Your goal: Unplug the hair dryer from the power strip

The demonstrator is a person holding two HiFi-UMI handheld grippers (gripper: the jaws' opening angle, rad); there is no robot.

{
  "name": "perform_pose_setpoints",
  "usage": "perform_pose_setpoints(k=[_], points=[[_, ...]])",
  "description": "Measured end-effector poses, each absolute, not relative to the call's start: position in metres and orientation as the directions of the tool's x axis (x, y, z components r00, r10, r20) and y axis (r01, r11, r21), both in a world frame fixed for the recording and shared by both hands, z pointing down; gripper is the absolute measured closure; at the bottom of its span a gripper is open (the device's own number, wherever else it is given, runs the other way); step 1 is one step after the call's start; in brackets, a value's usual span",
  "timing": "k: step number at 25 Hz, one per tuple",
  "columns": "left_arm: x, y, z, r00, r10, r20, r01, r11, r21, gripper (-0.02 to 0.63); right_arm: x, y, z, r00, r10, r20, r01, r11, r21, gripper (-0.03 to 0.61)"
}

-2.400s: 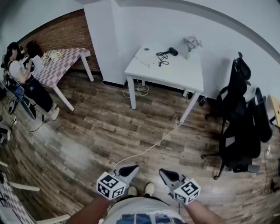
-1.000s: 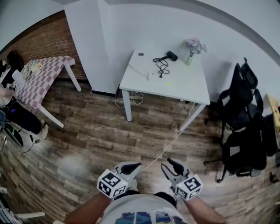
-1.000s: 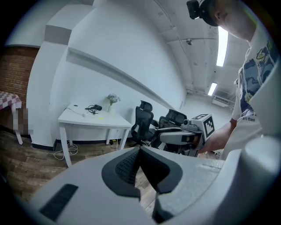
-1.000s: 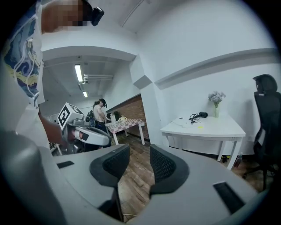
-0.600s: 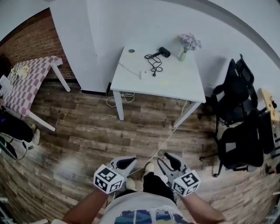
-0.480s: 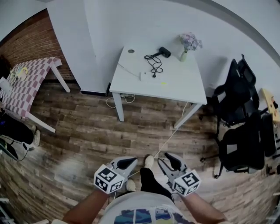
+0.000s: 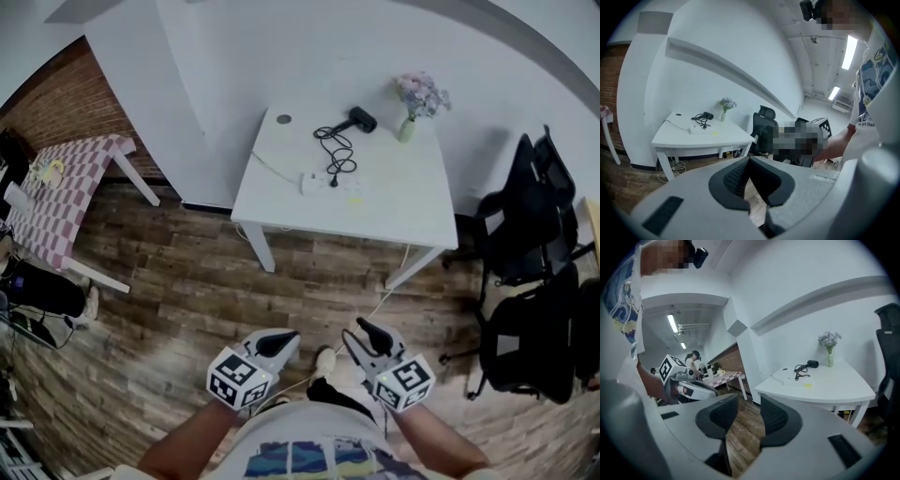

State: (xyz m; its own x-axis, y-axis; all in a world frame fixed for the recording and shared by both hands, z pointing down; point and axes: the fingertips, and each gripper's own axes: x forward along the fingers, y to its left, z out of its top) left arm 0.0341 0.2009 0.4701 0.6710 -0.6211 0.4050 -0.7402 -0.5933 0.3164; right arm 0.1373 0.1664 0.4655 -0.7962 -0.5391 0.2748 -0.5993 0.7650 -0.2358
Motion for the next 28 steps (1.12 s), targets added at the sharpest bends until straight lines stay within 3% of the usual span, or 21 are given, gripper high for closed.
perform_pose_setpoints(k=[14, 28], points=[[0.062, 0.091, 0.476, 0.643, -0.628, 0.437, -0.762, -0.578, 0.29, 0.612, 0.173, 0.061, 0.478, -0.798, -0.542, 0.265, -0.599, 0.761, -0.248, 0.443], [0.04, -0.044, 0.494, 0.672, -0.603, 0.43, -0.734, -0.621, 0.277, 0.612, 0.165, -0.035, 0.481, -0.746, -0.584, 0.319, -0.656, 0.728, -0.202, 0.446]])
